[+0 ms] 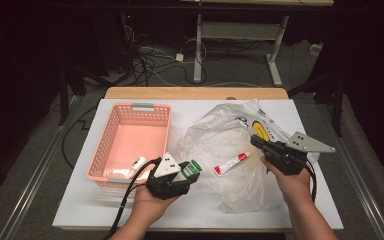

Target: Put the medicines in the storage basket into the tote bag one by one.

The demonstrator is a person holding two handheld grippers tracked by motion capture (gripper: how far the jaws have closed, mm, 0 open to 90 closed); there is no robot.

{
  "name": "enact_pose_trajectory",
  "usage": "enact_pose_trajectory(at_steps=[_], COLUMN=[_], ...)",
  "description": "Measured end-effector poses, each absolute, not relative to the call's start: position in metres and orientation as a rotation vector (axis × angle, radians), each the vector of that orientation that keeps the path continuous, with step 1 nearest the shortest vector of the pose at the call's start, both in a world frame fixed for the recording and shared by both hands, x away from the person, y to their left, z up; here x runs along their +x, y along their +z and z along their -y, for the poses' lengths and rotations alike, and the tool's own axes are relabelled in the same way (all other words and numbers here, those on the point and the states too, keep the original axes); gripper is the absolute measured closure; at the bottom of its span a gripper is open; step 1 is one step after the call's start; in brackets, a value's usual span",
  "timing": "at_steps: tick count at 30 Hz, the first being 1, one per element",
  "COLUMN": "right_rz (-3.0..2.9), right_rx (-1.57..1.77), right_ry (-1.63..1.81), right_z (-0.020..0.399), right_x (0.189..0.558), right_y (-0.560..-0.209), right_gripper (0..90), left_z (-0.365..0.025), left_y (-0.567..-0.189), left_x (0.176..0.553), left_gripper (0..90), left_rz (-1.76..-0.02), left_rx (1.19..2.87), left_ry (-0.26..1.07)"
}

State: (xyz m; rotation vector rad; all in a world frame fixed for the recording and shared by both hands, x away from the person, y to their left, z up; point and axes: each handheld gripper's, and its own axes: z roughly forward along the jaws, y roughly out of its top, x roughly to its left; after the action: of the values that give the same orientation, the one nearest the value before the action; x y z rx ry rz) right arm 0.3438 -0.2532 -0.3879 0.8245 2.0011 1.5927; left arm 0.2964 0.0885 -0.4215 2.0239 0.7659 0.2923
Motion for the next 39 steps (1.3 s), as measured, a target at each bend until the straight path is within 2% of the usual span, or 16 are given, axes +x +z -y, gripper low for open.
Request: enact_pose_trajectory(at_steps=[14, 39], right_rz=[-2.007, -1.994], right_rx=[0.818, 0.836], right_ry=[1.592, 1.61], right_z=[0.253, 0.256], right_x=[0.342, 0.346], right_y=[-0.388, -0.389], right_gripper=[90.0, 90.0], left_z=[-0.058, -0.015], left_y=[-0.429, -0.43], left_x=[0.318, 0.359], left_gripper=[49.3, 49.3], left_rz=[-0.746, -0.716], left_rx=[2.04, 2.062], left_ry=[0.274, 0.325])
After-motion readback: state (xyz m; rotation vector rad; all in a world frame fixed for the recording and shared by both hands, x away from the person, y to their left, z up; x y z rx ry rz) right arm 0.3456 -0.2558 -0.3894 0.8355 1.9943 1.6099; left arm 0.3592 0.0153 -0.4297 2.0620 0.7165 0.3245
